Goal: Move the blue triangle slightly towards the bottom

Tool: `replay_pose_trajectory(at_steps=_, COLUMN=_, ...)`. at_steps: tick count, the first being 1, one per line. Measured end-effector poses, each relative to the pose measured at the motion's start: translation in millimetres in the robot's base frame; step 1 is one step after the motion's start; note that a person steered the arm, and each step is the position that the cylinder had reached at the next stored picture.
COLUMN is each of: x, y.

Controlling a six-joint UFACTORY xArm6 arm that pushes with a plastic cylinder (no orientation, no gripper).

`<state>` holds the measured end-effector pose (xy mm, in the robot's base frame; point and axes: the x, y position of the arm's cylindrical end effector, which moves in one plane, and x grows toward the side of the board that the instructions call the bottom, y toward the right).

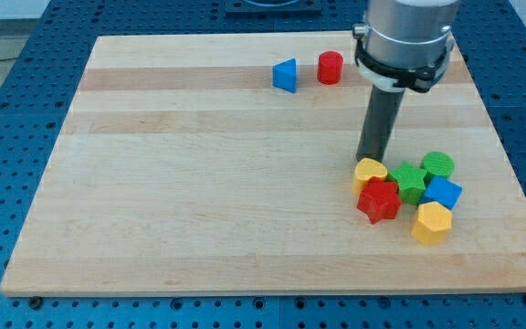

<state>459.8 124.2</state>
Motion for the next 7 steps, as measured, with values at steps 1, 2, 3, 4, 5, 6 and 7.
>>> replay_pose_trajectory(at_steps=1, x=-2, y=0)
replay_pose_trajectory(at_steps=2, x=-37, y=-7)
replay_pose_trajectory(at_steps=3, x=-63, y=-56)
replay_pose_trajectory(at_steps=4, x=-99, y=-123)
replay_pose_trajectory(at_steps=5, x=-146, y=-162)
replay_pose_trajectory(at_steps=6, x=-181, y=-138)
replay_pose_trajectory(at_steps=7, x=-180, y=-90)
